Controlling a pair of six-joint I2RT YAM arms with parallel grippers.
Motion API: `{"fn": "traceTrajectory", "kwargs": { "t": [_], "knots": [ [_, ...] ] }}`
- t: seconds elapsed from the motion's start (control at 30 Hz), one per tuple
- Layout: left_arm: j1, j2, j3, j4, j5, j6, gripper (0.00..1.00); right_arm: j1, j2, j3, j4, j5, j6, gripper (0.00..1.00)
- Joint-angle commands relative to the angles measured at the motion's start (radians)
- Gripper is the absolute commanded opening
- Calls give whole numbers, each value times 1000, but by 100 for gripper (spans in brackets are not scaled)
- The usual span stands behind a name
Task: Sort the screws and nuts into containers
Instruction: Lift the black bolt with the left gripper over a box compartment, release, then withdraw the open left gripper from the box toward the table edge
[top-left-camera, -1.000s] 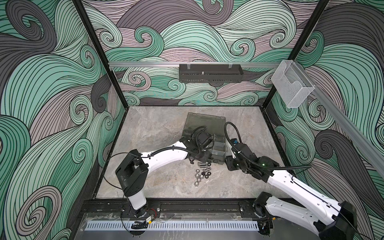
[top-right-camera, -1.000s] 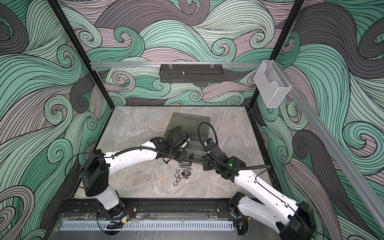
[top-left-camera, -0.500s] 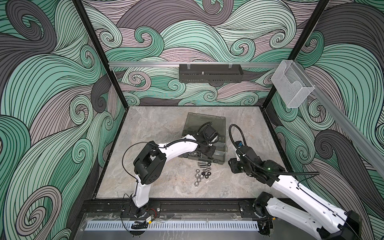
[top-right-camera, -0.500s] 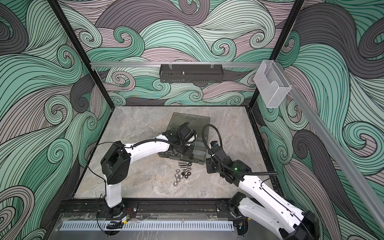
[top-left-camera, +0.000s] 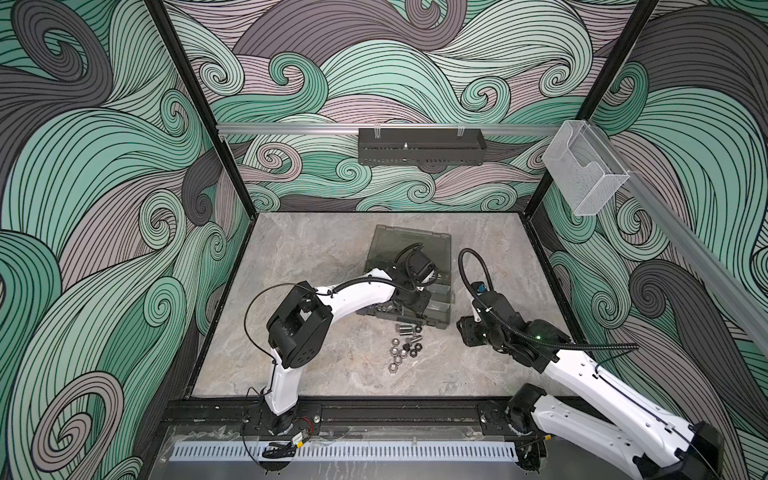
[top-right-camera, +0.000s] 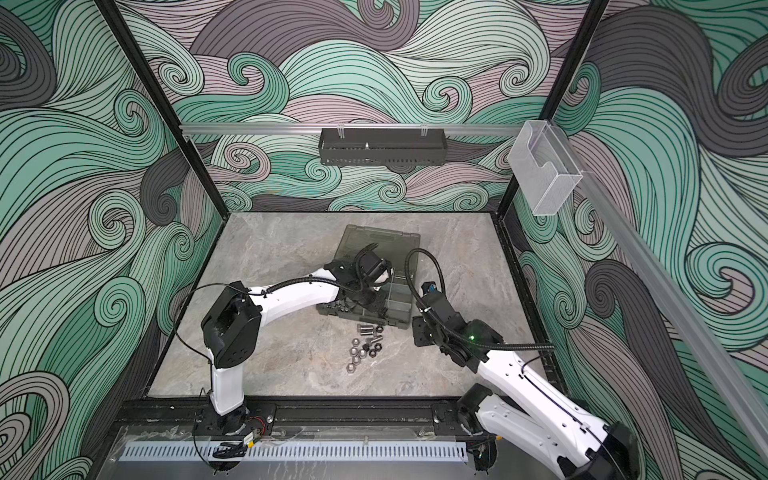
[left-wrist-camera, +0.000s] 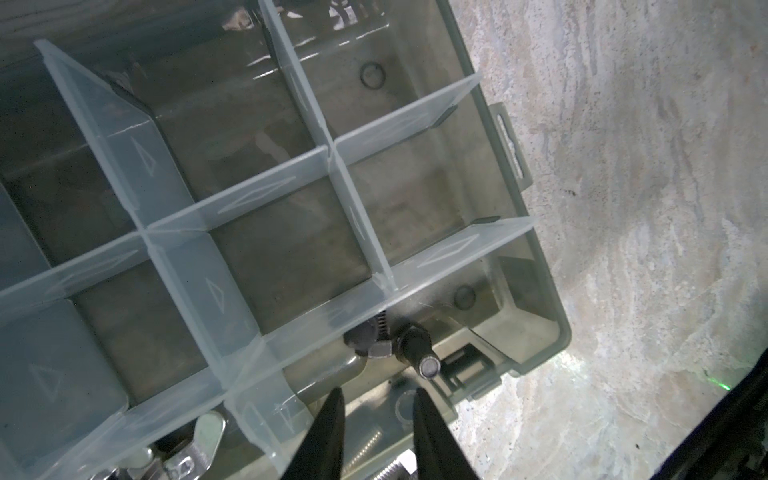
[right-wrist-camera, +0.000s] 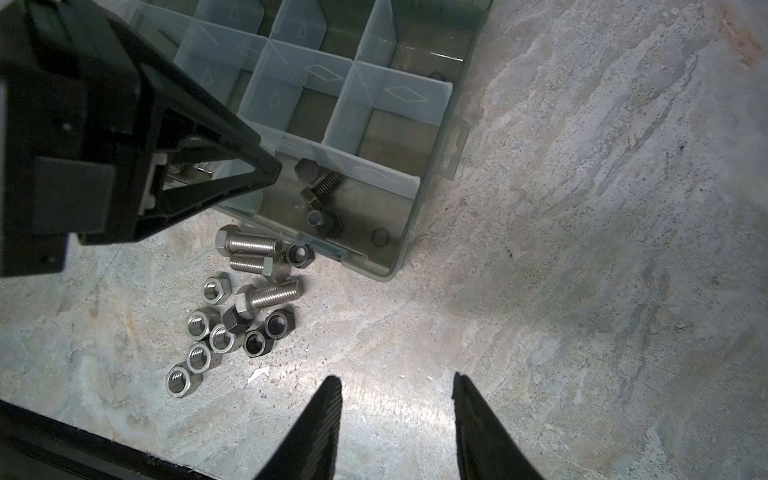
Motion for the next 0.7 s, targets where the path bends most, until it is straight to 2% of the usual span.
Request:
{"fn": "traceTrajectory", "kwargs": {
  "t": [0.0, 0.3, 0.67],
  "knots": [
    [9, -49, -11, 4, 9, -18, 33, -7, -11, -13, -27, 1, 6, 46],
    [33, -178, -118, 32, -2, -50, 33, -7, 5, -15, -25, -8, 6, 46],
    [104, -471, -375, 46, -52, -115, 33, -7, 69, -13, 5, -43, 9, 44]
  ]
}}
